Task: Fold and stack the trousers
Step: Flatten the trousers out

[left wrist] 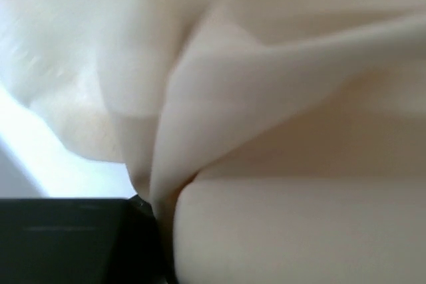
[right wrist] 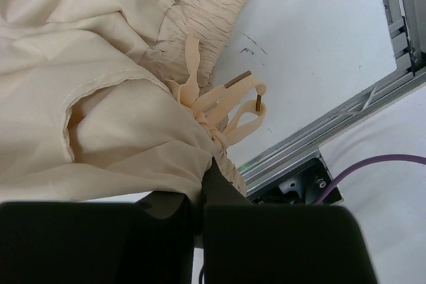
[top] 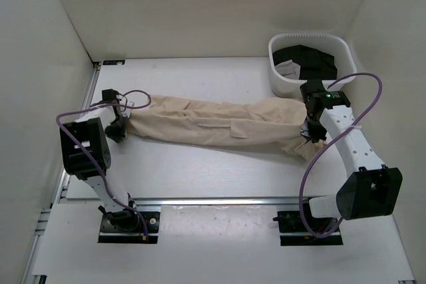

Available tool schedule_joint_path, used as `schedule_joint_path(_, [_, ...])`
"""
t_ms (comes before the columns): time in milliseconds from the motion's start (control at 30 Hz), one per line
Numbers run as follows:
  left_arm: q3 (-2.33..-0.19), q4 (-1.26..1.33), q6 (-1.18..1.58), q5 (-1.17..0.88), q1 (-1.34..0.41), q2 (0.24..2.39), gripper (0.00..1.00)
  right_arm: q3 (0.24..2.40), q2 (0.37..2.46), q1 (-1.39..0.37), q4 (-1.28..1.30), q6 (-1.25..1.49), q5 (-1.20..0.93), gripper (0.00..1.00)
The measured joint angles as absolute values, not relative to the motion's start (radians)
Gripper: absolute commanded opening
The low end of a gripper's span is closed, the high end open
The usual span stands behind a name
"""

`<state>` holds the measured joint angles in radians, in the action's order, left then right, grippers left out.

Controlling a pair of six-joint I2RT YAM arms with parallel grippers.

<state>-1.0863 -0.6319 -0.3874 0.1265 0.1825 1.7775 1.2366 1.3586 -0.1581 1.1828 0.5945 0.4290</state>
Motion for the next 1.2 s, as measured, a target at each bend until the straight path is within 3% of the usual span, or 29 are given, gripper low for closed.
schedule_joint_path(367, [-0.784,-0.537,-0.85,0.341,0.361,1.513,0.14,1.172,1.333,-0.176,1.206,0.571,0.431,0.0])
schedule_joint_path(433, [-0.706,-0.522,-0.934,0.389,0.368,1.451,0.21,1.13,1.318,-0.176,1.207,0.568,0.422,0.04])
schedule_joint_path(533, [-0.584,-0.518,-1.042,0.467,0.384,1.403,0.32,1.011,1.288,-0.176,1.198,0.574,0.373,0.44])
schedule_joint_path(567, [-0.553,-0.524,-1.074,0.489,0.389,1.396,0.42,0.958,1.281,-0.176,1.203,0.57,0.348,0.71])
schedule_joint_path(633, [-0.529,-0.539,-1.132,0.521,0.399,1.384,0.6,0.894,1.259,-0.176,1.206,0.59,0.313,0.83])
schedule_joint_path(700, [-0.528,-0.538,-1.182,0.545,0.405,1.359,0.82,0.869,1.223,-0.176,1.221,0.595,0.284,0.87])
schedule_joint_path(767, [-0.529,-0.535,-1.227,0.563,0.407,1.319,0.97,0.889,1.19,-0.176,1.245,0.599,0.273,0.87])
schedule_joint_path(967, [-0.621,-0.6,-1.312,0.586,0.431,1.255,0.98,1.094,1.089,-0.176,1.29,0.684,0.251,0.89])
schedule_joint_path(1100, [-0.719,-0.625,-1.291,0.581,0.437,1.272,0.98,1.028,0.931,-0.174,1.275,0.864,0.223,0.75])
schedule_joint_path(1133, [-0.744,-0.631,-1.266,0.575,0.436,1.289,0.98,0.976,0.881,-0.171,1.269,0.925,0.221,0.63])
schedule_joint_path(1200, [-0.815,-0.643,-1.193,0.56,0.433,1.359,0.98,0.86,0.783,-0.168,1.263,1.064,0.229,0.51])
